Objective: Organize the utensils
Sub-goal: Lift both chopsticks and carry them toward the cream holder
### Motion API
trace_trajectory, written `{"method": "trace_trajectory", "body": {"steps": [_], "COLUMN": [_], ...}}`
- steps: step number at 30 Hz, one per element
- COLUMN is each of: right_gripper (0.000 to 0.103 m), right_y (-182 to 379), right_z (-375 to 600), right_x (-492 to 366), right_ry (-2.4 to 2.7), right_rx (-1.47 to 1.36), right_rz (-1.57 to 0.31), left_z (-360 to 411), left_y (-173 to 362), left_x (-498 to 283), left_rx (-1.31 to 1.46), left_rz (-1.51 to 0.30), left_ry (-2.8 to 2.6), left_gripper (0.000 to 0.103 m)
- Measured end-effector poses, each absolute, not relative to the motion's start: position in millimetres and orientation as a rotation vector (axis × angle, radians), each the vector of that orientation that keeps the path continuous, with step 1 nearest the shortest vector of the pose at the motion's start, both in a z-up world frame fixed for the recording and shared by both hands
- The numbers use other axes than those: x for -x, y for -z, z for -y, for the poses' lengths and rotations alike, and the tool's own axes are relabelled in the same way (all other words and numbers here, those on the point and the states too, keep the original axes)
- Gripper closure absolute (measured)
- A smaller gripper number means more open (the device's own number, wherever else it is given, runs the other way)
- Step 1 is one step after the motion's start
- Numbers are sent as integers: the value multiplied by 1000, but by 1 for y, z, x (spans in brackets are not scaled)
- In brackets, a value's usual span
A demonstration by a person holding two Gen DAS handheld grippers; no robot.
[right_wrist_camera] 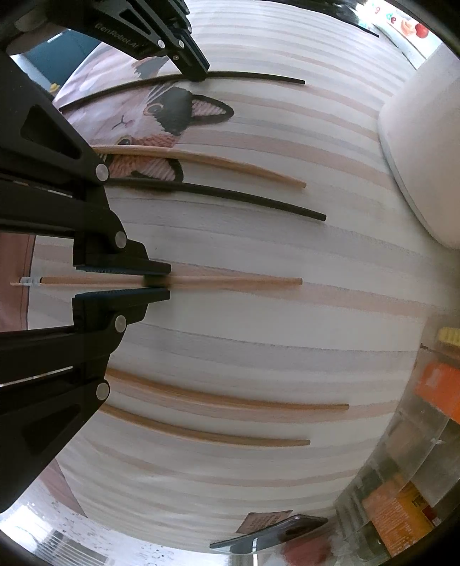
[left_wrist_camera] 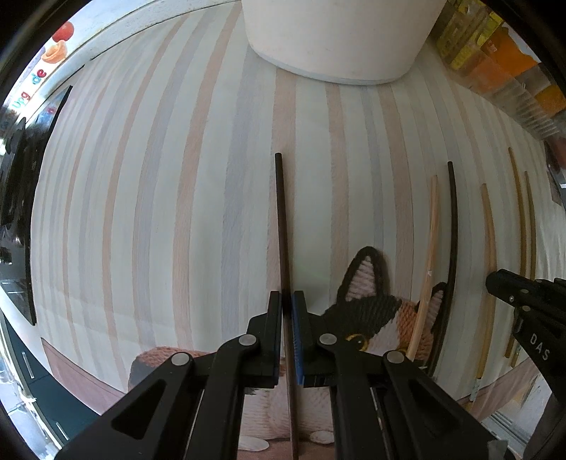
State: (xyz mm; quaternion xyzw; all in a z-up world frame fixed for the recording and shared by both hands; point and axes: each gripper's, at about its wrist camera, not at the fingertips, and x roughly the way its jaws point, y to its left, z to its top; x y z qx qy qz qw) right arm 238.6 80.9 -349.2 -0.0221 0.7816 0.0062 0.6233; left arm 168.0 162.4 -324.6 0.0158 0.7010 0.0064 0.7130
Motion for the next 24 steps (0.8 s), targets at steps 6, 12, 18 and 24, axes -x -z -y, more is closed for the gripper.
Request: {"method": "trace_trajectory", "body": {"steps": [6,12,18,24], "right_gripper": [96,96,96,96], "right_y": [343,315,278,232], "right_z": [-62,-48,-41,-34], "right_x": [-229,-226,-223,-232], "right_ry": [-10,-43,-88,-127], "right_rx": [-42,-130,-139,-177], "right_rz": [-1759,-1693,-1617,-1519], "left_z": [-160,-159,-172,-181], "left_y": [313,270,225,172], "left_x": [-161,-145,-127,-131], "left_rx": [-50,-44,1,63], "left_rz": [-1506,-1399,-1300,-1185], "left_ry": [-3,55,63,77], "left_gripper": [100,100,100,100]}}
